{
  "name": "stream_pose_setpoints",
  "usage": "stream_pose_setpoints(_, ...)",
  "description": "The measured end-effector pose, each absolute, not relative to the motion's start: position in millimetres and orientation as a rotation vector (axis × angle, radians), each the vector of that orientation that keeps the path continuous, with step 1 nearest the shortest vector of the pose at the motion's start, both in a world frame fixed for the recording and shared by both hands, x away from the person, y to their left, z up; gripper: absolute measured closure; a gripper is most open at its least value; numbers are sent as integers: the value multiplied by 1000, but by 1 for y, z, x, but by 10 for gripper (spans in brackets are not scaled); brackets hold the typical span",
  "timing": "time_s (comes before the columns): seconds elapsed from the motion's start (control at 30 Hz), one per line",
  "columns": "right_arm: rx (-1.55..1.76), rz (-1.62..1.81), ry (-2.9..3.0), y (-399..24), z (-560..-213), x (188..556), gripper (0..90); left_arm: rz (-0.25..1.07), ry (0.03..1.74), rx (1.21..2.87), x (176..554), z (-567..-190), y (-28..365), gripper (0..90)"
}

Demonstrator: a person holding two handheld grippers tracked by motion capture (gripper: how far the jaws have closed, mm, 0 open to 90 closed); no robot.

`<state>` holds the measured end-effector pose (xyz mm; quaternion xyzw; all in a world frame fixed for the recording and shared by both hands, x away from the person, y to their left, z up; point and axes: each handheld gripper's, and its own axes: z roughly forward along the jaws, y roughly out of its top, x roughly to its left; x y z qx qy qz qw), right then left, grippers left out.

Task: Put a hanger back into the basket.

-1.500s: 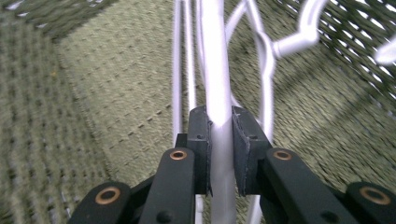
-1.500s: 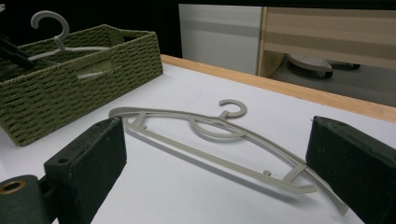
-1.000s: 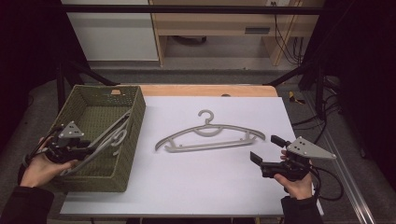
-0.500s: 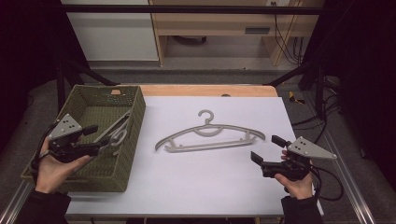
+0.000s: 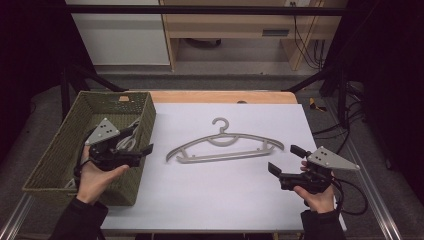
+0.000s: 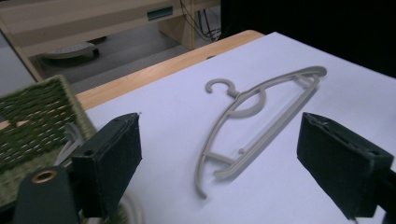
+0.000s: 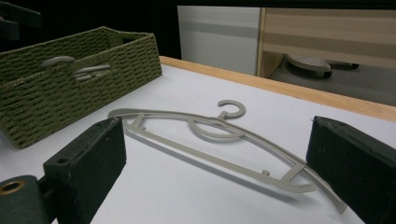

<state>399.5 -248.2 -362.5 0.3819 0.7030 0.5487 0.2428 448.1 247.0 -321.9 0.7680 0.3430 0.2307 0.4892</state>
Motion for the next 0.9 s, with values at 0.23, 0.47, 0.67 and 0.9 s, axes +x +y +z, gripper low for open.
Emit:
stream_pose_setpoints(0.23, 1045, 1500, 1921, -250, -362, 399, 51, 529, 793, 1876, 458, -324, 215, 127)
stream_pose_setpoints(0.47, 1037, 1500, 1924, -249, -363, 400, 52, 498, 792, 1908, 480, -334, 182, 131)
stream_pose_setpoints(0.67, 1043, 1501, 1925, -248, -363, 400, 51, 512, 812, 1960, 497, -350, 166, 147)
stream_pose_setpoints(0.9, 1038, 1498, 1928, -248, -364, 400, 52, 476, 828, 2013, 517, -370, 149, 178)
